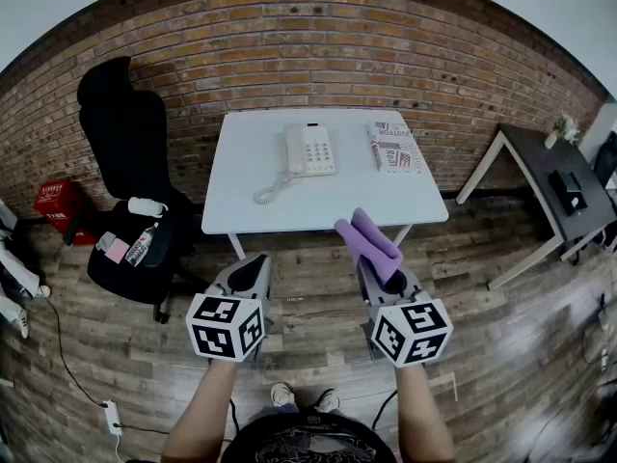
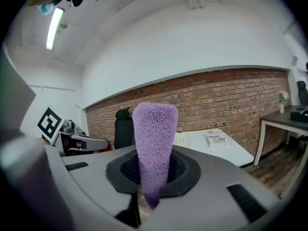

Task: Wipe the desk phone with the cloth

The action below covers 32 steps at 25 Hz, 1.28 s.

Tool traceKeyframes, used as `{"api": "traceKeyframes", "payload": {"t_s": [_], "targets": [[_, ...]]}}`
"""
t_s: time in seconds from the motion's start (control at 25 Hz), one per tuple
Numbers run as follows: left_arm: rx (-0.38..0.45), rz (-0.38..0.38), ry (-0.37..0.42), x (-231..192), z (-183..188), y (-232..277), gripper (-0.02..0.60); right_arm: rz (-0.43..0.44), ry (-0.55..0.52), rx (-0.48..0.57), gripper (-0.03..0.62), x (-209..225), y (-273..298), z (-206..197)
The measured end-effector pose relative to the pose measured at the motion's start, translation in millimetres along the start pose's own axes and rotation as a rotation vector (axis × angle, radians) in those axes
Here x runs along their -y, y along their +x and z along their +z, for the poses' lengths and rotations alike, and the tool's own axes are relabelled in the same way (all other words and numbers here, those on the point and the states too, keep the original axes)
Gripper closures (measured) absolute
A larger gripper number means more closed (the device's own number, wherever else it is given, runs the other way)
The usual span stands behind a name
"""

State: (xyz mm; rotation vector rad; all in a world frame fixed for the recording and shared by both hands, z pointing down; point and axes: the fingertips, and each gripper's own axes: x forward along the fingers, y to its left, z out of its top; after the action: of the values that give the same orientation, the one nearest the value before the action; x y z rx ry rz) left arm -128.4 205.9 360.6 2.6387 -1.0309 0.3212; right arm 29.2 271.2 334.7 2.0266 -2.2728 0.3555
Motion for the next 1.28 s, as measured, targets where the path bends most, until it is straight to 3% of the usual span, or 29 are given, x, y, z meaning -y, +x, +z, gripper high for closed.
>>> {"api": "traceKeyframes", "payload": {"t_s": [0.68, 1.0, 1.28], "targets": [[-0.018, -0.061, -0.019, -54.7, -0.3, 18.3, 0.577, -0.039, -0.011, -0.021, 0.549, -24.2, 51.5, 0.2], [-0.032, -0.065, -0.024, -67.9, 8.3, 64.5, 0.577, -0.023, -0.005, -0.037, 0.549, 2.8, 95.7, 1.2], [-0.052, 0.006, -0.034, -88.0, 21.8, 132.2, 0.577, 0.051, 0.001, -0.06, 0.549, 51.9, 159.6, 5.5]]}}
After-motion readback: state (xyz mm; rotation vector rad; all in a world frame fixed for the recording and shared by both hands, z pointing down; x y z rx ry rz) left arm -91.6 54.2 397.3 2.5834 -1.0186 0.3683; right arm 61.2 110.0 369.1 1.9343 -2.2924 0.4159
